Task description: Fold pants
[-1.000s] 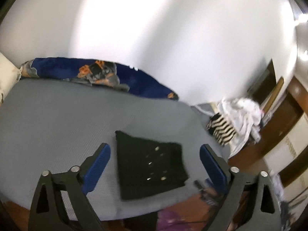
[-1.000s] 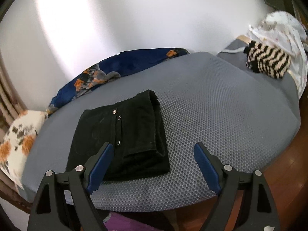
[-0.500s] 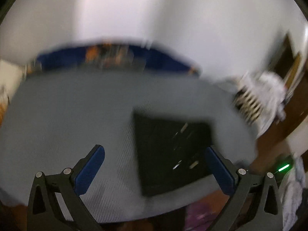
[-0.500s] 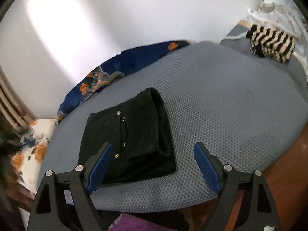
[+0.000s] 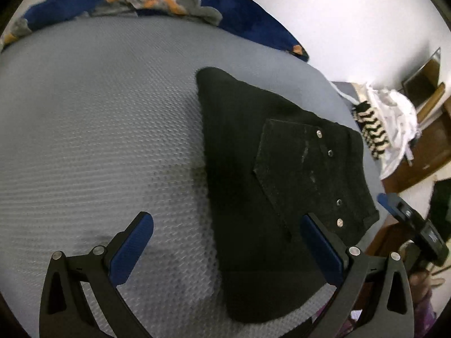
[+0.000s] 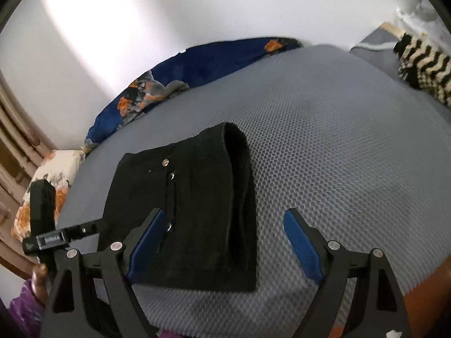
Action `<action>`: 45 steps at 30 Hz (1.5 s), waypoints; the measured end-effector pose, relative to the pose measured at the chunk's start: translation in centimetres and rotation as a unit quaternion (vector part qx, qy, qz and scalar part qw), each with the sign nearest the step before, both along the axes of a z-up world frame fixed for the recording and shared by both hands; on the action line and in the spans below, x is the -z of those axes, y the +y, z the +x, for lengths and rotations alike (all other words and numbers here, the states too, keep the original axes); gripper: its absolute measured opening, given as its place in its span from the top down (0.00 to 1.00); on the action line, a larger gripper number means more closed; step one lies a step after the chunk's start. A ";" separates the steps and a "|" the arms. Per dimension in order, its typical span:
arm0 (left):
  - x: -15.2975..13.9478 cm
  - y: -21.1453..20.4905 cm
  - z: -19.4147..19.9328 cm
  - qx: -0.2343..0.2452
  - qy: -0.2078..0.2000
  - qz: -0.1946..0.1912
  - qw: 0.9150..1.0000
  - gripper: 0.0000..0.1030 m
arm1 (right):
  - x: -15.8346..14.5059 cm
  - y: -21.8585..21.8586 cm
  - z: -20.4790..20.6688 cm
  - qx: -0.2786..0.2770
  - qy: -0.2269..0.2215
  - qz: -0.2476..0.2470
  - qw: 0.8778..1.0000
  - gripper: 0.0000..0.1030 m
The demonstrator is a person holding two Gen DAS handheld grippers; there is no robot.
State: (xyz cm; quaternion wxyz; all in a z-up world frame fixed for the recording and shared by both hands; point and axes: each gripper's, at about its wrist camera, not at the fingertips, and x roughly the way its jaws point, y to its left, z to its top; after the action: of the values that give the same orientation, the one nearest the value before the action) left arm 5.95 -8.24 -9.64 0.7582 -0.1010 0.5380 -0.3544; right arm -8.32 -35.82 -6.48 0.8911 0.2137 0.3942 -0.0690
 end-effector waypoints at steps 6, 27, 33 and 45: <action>1.0 -2.0 0.8 0.023 -0.002 -0.010 1.000 0.00 | 2.9 -1.9 3.0 -0.014 0.034 0.039 0.999 0.30; 1.3 -1.6 2.1 0.075 -0.003 -0.070 0.995 0.35 | 3.9 -1.4 6.9 -0.093 0.095 0.062 0.989 0.50; 1.8 -1.0 3.4 0.067 0.036 -0.100 0.992 0.31 | 4.0 -2.3 7.0 -0.085 0.091 0.066 0.990 0.26; 1.1 -3.9 3.8 0.068 0.004 -0.097 0.993 0.64 | 3.7 -0.7 7.0 -0.086 0.074 0.127 0.985 0.79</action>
State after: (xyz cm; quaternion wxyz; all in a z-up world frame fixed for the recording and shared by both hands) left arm 9.74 -12.13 -10.73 0.7167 -0.1391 0.5096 -0.4554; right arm -1.28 -36.54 -10.13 0.8281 0.2842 0.4812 0.0432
